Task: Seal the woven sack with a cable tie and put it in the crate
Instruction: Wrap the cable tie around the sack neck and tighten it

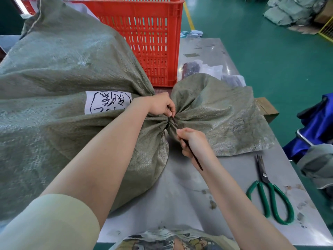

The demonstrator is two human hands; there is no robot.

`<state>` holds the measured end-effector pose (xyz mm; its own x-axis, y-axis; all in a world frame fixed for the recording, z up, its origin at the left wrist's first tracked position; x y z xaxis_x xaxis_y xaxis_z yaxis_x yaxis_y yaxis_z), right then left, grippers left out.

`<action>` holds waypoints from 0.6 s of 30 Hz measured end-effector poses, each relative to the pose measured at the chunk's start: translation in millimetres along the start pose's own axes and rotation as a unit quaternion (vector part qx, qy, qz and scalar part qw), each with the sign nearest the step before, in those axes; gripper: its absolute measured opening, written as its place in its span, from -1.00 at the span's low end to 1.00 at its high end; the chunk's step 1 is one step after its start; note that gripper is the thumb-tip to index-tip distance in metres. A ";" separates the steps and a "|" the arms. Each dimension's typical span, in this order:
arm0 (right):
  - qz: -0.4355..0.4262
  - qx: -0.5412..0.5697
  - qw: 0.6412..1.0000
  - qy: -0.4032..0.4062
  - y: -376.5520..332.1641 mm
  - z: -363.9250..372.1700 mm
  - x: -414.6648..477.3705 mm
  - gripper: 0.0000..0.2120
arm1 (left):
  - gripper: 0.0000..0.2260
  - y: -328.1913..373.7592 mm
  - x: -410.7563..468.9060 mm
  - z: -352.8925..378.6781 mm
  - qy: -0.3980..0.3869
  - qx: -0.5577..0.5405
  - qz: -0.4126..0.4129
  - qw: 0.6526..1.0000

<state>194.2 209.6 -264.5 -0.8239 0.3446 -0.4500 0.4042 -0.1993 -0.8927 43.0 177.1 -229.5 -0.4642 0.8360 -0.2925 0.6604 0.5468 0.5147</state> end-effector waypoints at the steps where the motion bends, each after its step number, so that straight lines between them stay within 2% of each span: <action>1: -0.001 -0.008 1.000 0.001 0.3 -1.1 -0.1 -0.65 | -0.82 -0.1 -0.3 0.7 -0.001 0.002 -0.002 1.000; 4: -0.012 -0.071 0.997 0.002 -1.7 -6.3 -1.1 -0.65 | -0.84 0.2 -3.8 0.4 0.002 -0.005 -0.002 1.000; 7: -0.013 -0.135 0.991 0.005 -3.1 -12.0 -3.7 -0.65 | -0.70 12.3 -7.2 -3.1 0.036 -0.026 0.020 0.999; 11: 0.012 -0.151 0.988 0.042 -3.3 -24.8 -2.1 -0.61 | -0.66 62.7 -8.2 -1.0 0.083 -0.064 0.083 0.991; 14: 0.010 -0.161 0.983 0.092 -0.6 -48.1 -3.0 -0.64 | -0.67 102.0 -4.2 20.8 0.038 -0.053 0.123 0.990; 18: 0.031 -0.158 0.974 0.160 17.8 -91.7 -14.1 -0.73 | -0.62 133.5 7.4 58.6 -0.007 -0.064 0.130 0.989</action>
<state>249.4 285.4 -276.3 -0.6492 0.6187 -0.4425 0.5928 0.0470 -0.8040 162.3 258.9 -210.2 -0.2796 0.9488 -0.1466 0.6764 0.3031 0.6712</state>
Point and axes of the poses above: each hand's wrist, its own x-axis towards the middle knuckle, its own z-axis out of the palm, y = z × x, the point moved 5 cm from there along x, towards the middle knuckle, and after that the axes turned 11 degrees about -x, right-handed, at the moved point
